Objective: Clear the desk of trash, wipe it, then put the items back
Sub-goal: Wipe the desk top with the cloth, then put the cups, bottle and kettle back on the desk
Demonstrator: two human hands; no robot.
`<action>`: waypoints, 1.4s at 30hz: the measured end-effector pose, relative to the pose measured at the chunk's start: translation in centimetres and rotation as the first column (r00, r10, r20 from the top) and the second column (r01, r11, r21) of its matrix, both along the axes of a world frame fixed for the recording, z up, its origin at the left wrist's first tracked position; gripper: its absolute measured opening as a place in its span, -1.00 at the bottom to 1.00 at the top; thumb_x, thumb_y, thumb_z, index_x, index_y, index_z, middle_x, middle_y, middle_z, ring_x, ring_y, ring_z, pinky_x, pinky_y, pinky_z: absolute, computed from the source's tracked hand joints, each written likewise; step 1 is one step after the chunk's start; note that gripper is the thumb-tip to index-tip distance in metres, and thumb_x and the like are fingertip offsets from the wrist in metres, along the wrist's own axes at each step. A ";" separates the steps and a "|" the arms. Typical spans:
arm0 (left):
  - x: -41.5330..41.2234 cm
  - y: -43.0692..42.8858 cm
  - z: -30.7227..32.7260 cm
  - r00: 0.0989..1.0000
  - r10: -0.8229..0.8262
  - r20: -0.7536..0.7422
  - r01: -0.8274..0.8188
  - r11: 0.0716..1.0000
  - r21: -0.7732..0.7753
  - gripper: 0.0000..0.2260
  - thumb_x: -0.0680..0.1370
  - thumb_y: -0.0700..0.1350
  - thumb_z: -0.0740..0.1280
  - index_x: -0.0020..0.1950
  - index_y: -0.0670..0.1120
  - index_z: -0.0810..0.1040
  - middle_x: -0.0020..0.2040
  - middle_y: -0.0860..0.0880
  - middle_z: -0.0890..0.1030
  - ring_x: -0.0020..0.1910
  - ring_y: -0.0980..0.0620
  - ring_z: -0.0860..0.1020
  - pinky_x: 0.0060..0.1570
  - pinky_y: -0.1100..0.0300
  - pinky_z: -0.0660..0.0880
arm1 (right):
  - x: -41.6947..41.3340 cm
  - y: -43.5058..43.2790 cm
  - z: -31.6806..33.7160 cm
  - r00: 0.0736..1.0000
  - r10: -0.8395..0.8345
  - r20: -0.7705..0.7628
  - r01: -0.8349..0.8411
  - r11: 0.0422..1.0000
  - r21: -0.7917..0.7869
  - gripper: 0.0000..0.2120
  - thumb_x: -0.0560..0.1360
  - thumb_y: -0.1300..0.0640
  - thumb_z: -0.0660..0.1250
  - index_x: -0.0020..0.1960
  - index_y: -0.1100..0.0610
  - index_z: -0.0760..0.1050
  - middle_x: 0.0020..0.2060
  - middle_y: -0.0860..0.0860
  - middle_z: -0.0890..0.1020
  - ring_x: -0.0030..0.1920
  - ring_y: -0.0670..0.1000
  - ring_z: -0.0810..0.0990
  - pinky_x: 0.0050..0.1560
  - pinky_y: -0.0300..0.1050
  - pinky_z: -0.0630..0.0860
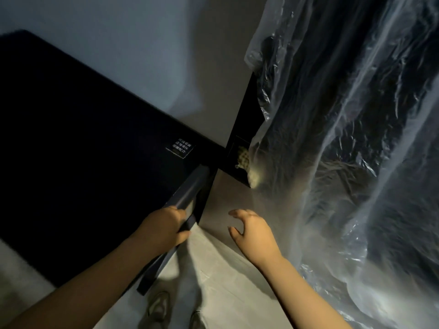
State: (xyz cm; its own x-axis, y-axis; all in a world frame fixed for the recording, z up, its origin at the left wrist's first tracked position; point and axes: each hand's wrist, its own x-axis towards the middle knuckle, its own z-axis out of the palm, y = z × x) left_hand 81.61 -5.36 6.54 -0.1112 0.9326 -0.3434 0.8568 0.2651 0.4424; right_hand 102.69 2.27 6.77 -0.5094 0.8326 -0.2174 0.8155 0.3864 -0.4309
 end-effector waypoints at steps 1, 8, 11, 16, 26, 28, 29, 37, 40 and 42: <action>0.5 -0.9 0.1 0.999 0.032 -0.013 -0.033 0.999 -0.007 -0.61 0.54 0.06 0.33 0.29 -0.10 0.48 0.25 -0.05 0.51 0.21 -0.02 0.51 0.19 0.15 0.43 | 0.2 0.0 0.1 0.999 0.037 0.004 -0.037 0.999 -0.001 -0.63 0.52 0.08 0.29 0.32 0.04 0.46 0.21 0.02 0.54 0.19 0.02 0.51 0.16 -0.13 0.45; 3.9 -9.3 0.2 0.938 0.346 0.017 -0.344 0.937 -0.054 -0.72 0.54 0.07 0.33 0.08 -0.12 0.57 -0.03 -0.02 0.55 -0.02 0.05 0.57 -0.02 0.23 0.48 | -0.1 -1.5 0.8 0.945 0.327 -0.024 -0.328 0.944 -0.028 -0.61 0.52 0.11 0.29 0.35 0.05 0.43 0.26 -0.01 0.51 0.23 -0.01 0.49 0.17 -0.20 0.39; 4.7 -12.6 0.6 0.899 0.438 -0.032 -0.439 0.896 -0.071 -0.55 0.52 0.18 0.28 0.27 -0.09 0.53 0.13 -0.04 0.56 0.15 0.00 0.55 0.13 0.19 0.46 | -1.3 -3.1 0.7 0.902 0.430 -0.046 -0.432 0.901 -0.050 -0.61 0.53 0.09 0.28 0.36 0.05 0.43 0.25 -0.01 0.51 0.18 -0.03 0.52 0.14 -0.23 0.39; 5.2 -17.4 0.5 0.803 0.590 -0.086 -0.596 0.799 -0.077 -0.51 0.54 0.16 0.29 0.41 -0.01 0.40 0.31 0.02 0.49 0.25 0.09 0.48 0.19 0.32 0.37 | -3.6 -6.1 0.5 0.834 0.545 -0.083 -0.551 0.831 -0.083 -0.62 0.54 0.09 0.29 0.35 0.04 0.43 0.23 -0.02 0.52 0.10 -0.03 0.56 0.11 -0.23 0.41; 5.4 -24.7 -0.1 0.656 0.750 -0.081 -0.754 0.648 -0.106 -0.50 0.54 0.17 0.29 0.43 0.01 0.36 0.31 0.06 0.48 0.24 0.12 0.47 0.18 0.35 0.35 | -8.4 -11.8 0.2 0.689 0.713 -0.132 -0.725 0.680 -0.110 -0.60 0.53 0.08 0.32 0.36 0.06 0.44 0.22 0.02 0.54 0.19 0.00 0.54 0.18 -0.14 0.48; 5.4 -26.5 -0.4 0.625 0.777 -0.081 -0.780 0.615 -0.119 -0.50 0.54 0.17 0.29 0.44 0.02 0.35 0.32 0.06 0.46 0.24 0.12 0.47 0.19 0.34 0.35 | -9.5 -13.2 0.1 0.652 0.750 -0.114 -0.758 0.645 -0.096 -0.60 0.53 0.07 0.31 0.35 0.05 0.45 0.21 0.00 0.54 0.20 -0.01 0.53 0.20 -0.15 0.46; 5.4 -27.4 -0.5 0.608 0.790 -0.081 -0.793 0.597 -0.123 -0.50 0.54 0.17 0.29 0.44 0.02 0.35 0.32 0.06 0.47 0.23 0.12 0.48 0.18 0.33 0.37 | -10.0 -14.0 0.1 0.634 0.766 -0.106 -0.774 0.627 -0.096 -0.60 0.52 0.07 0.31 0.35 0.05 0.45 0.22 0.00 0.55 0.20 -0.01 0.53 0.21 -0.13 0.46; 4.9 -36.1 -1.3 0.481 0.875 -0.061 -0.872 0.470 -0.137 -0.54 0.54 0.14 0.31 0.40 0.03 0.39 0.28 0.06 0.49 0.17 0.15 0.50 0.15 0.31 0.46 | -14.5 -21.8 0.3 0.500 0.866 -0.021 -0.861 0.495 -0.117 -0.62 0.54 0.07 0.29 0.34 0.02 0.43 0.25 0.00 0.51 0.21 0.01 0.52 0.15 -0.13 0.47; 4.5 -40.5 -1.3 0.427 0.903 -0.046 -0.897 0.416 -0.150 -0.53 0.53 0.14 0.33 0.39 0.00 0.42 0.27 0.05 0.50 0.16 0.12 0.51 0.14 0.30 0.47 | -15.8 -25.6 0.4 0.466 0.885 -0.003 -0.879 0.462 -0.117 -0.61 0.54 0.06 0.29 0.36 0.01 0.42 0.27 -0.01 0.50 0.24 0.01 0.51 0.19 -0.14 0.43; 4.4 -43.7 -1.5 0.394 0.918 -0.043 -0.910 0.383 -0.162 -0.54 0.53 0.12 0.34 0.38 -0.02 0.43 0.27 0.03 0.51 0.18 0.10 0.52 0.15 0.29 0.46 | -16.6 -28.5 0.2 0.437 0.899 0.001 -0.893 0.435 -0.115 -0.62 0.53 0.06 0.30 0.34 0.02 0.44 0.25 0.00 0.53 0.24 0.02 0.51 0.22 -0.14 0.42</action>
